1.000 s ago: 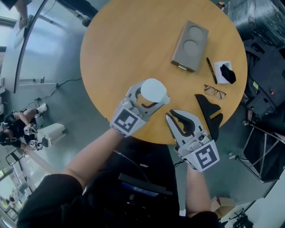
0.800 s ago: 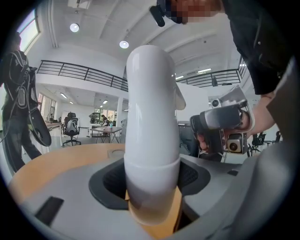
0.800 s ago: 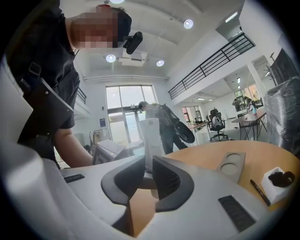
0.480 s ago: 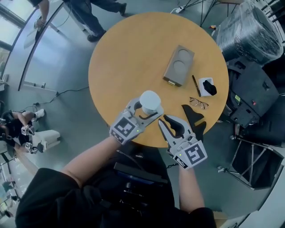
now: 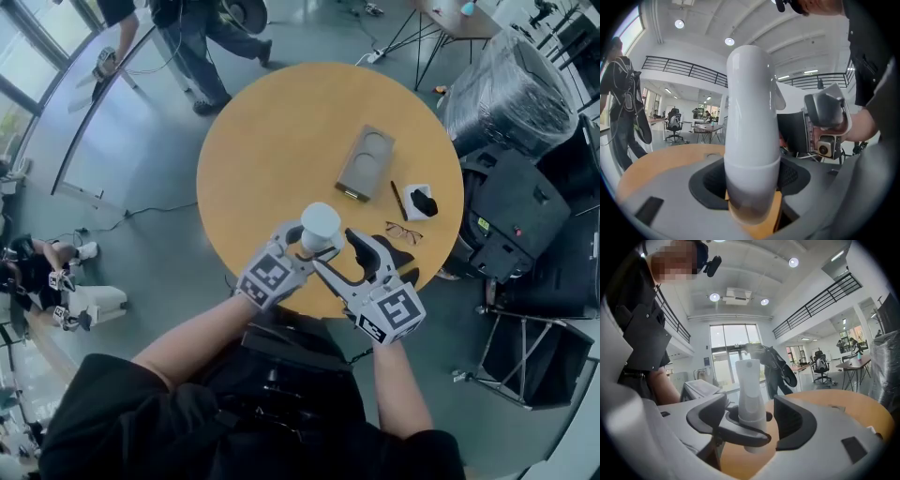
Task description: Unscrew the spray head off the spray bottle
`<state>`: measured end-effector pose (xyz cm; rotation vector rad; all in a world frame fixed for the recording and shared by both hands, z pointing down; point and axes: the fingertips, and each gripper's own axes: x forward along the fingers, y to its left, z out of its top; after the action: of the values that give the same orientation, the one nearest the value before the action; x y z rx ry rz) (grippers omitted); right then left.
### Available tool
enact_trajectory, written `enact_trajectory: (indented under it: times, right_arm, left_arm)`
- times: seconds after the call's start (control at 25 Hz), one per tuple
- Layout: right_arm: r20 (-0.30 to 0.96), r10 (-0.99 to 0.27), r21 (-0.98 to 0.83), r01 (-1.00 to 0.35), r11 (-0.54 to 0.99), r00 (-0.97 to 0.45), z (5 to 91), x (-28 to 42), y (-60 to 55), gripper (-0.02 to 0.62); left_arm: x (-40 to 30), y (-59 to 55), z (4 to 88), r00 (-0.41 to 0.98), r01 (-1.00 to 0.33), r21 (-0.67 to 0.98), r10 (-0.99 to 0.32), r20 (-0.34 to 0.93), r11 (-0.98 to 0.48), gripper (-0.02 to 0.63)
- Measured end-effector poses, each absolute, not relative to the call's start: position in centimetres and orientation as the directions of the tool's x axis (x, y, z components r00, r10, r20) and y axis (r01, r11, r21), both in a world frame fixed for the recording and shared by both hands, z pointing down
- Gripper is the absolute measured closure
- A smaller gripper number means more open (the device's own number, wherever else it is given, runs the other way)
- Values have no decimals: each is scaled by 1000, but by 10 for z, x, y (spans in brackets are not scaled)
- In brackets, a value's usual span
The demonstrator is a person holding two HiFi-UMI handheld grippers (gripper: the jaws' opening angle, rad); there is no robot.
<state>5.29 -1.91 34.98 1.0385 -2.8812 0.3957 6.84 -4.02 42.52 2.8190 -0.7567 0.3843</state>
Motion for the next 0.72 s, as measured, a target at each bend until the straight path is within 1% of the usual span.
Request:
enact_trajectory:
  times: [0.04, 0.24, 0.44, 0.48, 0.52, 0.68, 0.72]
  right_arm:
    - [138, -620, -216, -634, 742, -772, 344, 52, -20, 251]
    - [135, -638, -178, -652, 737, -758, 316, 38, -29, 251]
    - [168, -640, -163, -661, 732, -750, 308, 11, -45, 252]
    - [182, -643, -161, -668, 727, -744, 310, 7, -48, 266]
    - [195, -645, -160, -672, 723, -739, 312, 4, -51, 294]
    - [215, -645, -156, -678, 718, -733, 320, -10, -55, 298]
    - [209, -655, -148, -685, 713, -726, 320, -12, -56, 313]
  left_arm:
    - [70, -38, 421, 838, -507, 119, -456, 299, -854, 301]
    - [67, -34, 406, 850, -473, 94, -426, 311, -876, 301]
    - [51, -40, 404, 854, -463, 112, -408, 324, -879, 301]
    - [49, -41, 404, 854, -461, 111, -406, 326, -880, 301]
    - [47, -42, 403, 856, -458, 112, -403, 326, -882, 301]
    - [43, -42, 394, 867, -441, 111, -391, 309, -891, 301]
    - [41, -42, 392, 870, -436, 106, -388, 306, -894, 301]
